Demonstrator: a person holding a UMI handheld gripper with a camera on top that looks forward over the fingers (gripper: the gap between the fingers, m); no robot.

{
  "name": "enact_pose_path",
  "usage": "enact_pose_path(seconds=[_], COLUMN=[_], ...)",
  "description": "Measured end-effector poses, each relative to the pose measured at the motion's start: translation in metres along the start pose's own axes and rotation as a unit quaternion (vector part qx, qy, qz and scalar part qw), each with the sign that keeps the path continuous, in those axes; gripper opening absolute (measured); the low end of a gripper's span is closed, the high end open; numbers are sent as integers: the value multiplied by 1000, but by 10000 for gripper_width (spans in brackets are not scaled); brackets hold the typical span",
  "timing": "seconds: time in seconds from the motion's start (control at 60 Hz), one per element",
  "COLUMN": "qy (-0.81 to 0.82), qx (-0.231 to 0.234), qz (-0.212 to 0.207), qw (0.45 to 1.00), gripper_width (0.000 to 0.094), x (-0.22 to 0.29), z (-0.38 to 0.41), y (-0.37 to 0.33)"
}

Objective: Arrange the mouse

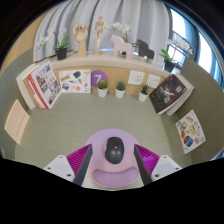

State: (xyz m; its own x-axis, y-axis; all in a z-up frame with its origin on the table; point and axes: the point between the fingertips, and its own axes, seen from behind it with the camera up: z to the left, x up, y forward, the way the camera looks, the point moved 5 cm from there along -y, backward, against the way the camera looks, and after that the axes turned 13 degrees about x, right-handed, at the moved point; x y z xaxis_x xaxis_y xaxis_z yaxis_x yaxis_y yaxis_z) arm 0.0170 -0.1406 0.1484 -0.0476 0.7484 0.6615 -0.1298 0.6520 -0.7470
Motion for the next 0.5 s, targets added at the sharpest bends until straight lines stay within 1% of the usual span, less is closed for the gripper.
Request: enact_pose_path(seconds=[0.083, 0.217, 0.333, 0.5], qy=[-1, -4, -6, 2], qx=[-4, -9, -11, 4], qz=[-29, -61, -77, -95], qw=[1000, 998, 997, 995], gripper_width=[829, 831, 831, 829], x=[12, 20, 16, 4], z=[18, 47, 76, 117], y=[-36, -81, -104, -131])
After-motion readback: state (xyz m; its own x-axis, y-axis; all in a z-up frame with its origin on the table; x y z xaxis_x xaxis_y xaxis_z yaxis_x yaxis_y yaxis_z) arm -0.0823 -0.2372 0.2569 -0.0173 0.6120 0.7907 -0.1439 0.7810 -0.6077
